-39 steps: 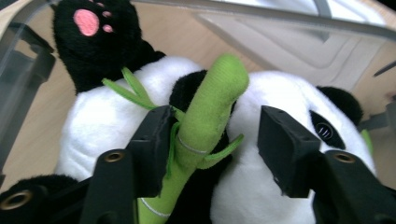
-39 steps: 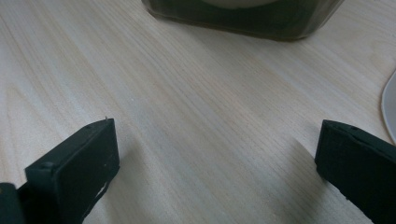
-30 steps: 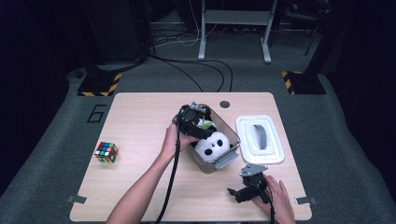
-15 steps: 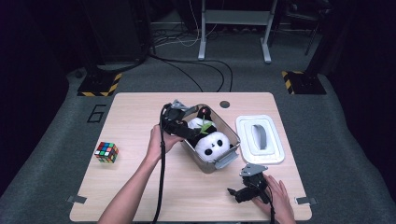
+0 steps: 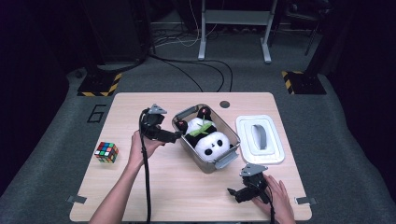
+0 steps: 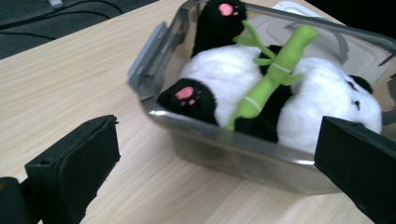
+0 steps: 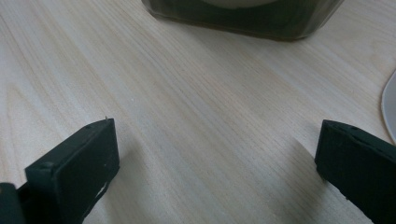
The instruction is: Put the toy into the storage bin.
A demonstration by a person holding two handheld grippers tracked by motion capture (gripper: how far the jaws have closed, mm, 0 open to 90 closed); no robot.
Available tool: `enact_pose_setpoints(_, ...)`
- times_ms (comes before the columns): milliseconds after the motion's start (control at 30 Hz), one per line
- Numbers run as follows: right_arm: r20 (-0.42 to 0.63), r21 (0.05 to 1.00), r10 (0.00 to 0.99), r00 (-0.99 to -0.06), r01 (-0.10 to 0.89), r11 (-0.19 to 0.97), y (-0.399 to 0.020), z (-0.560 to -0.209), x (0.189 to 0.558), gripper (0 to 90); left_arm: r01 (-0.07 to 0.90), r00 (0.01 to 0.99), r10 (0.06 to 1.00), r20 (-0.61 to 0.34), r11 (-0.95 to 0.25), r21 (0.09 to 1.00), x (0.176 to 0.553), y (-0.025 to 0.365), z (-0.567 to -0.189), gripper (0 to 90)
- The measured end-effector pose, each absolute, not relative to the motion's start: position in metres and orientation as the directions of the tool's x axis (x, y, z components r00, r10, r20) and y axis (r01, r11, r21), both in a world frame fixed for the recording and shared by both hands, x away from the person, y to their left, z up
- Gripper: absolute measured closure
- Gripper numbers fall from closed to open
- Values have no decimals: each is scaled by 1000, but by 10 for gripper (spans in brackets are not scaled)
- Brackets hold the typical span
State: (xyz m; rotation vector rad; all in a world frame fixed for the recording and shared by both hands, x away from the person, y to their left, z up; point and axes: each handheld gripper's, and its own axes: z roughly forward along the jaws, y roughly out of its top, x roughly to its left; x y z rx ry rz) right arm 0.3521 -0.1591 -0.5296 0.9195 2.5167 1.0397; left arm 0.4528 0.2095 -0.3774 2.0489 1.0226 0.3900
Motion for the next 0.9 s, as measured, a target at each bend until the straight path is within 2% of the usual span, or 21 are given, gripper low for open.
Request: enact_pose_setpoints(900, -4, 707, 646, -763, 455, 542, -159, -530, 352, 0, 565, 509, 856, -97, -247, 787, 428, 305, -406, 0)
